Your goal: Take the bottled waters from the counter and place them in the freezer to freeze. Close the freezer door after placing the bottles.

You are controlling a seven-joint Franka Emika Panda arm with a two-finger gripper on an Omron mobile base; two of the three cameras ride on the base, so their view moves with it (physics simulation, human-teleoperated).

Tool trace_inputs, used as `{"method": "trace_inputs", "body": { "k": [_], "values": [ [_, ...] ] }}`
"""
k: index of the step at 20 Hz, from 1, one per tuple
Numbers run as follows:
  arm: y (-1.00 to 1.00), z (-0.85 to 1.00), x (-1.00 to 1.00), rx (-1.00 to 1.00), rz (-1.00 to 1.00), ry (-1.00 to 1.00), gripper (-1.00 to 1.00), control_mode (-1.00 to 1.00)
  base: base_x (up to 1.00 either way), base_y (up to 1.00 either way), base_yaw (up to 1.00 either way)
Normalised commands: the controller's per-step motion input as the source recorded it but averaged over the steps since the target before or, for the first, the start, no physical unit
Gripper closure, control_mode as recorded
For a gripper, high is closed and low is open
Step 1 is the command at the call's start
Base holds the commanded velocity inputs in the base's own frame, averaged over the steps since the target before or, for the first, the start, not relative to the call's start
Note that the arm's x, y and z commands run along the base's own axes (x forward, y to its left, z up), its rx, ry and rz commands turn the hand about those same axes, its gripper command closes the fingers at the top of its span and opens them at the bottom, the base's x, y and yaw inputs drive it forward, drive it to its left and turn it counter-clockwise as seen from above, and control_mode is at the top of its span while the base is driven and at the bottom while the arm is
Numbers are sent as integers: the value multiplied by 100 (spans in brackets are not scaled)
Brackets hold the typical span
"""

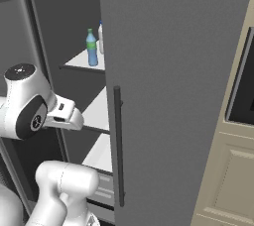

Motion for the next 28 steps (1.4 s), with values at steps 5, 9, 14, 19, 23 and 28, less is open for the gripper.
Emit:
{"method": "trace_inputs", "body": {
  "k": [5,9,14,19,23,28],
  "values": [
    [0,-6,0,0,0,1,-100,-100,0,0,0],
    [0,0,0,0,0,0,-100,-100,0,0,0],
    [0,0,0,0,0,0,-100,-100,0,0,0],
    [0,0,-18,0,0,0,-100,100,-8,0,0],
    [0,0,0,0,0,0,-100,100,-45,0,0],
    [0,0,0,0,0,0,-100,100,-49,0,0]
  ]
}}
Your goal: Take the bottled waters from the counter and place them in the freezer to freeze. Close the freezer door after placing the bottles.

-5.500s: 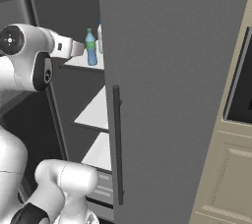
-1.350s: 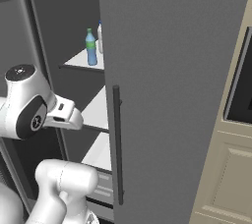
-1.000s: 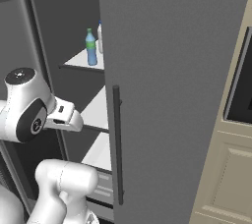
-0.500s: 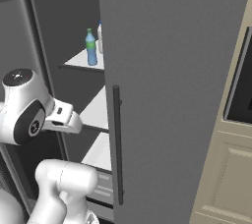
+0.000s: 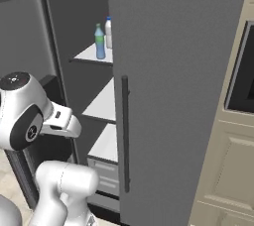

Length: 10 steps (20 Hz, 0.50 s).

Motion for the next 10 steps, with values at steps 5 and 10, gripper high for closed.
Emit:
{"method": "trace_inputs", "body": {
  "k": [5,10],
  "values": [
    [0,0,0,0,0,0,-100,100,-42,11,0],
    [0,0,0,0,0,0,-100,100,-33,21,-2]
  ]
}}
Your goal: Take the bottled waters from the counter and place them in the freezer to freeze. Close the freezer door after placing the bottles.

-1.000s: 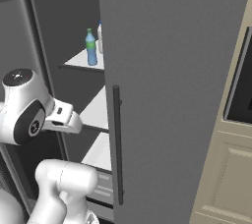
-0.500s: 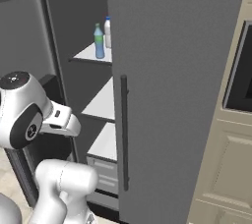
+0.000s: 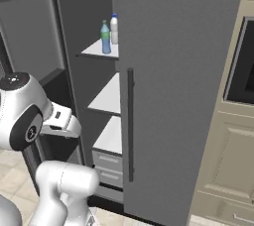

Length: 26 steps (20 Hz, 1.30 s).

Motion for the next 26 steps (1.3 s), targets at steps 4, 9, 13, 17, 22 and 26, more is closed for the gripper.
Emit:
{"method": "trace_inputs", "body": {
  "k": [4,9,13,17,22,26],
  "values": [
    [0,0,0,0,0,0,-100,100,-35,23,-3],
    [0,0,0,0,0,0,-100,100,-40,28,-3],
    [0,0,0,0,0,0,-100,100,-30,45,-2],
    [0,0,0,0,0,0,-100,100,-14,57,-2],
    [0,0,0,0,0,0,-100,100,-7,62,-5],
    [0,0,0,0,0,0,-100,100,0,52,-11]
  ]
}}
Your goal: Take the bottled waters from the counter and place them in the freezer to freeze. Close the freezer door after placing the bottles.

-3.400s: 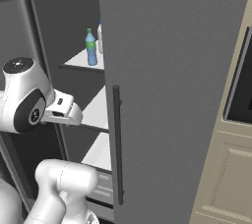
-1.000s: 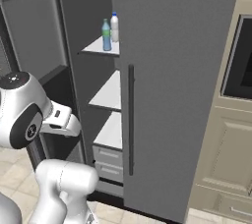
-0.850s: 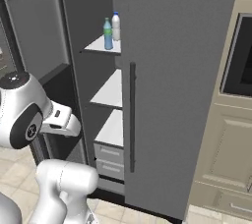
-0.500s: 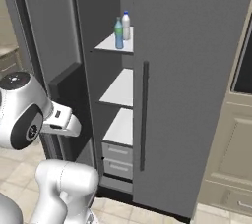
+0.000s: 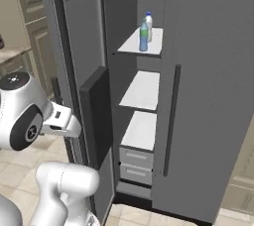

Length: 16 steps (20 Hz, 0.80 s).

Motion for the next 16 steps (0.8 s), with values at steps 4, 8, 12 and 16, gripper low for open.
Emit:
{"method": "trace_inputs", "body": {
  "k": [4,8,12,16],
  "values": [
    [0,0,0,0,0,0,-100,100,-1,43,-13],
    [0,0,0,0,0,0,-100,100,0,28,-14],
    [0,0,0,0,0,0,-100,100,0,12,-15],
    [0,0,0,0,0,0,-100,100,0,9,-18]
  ]
}}
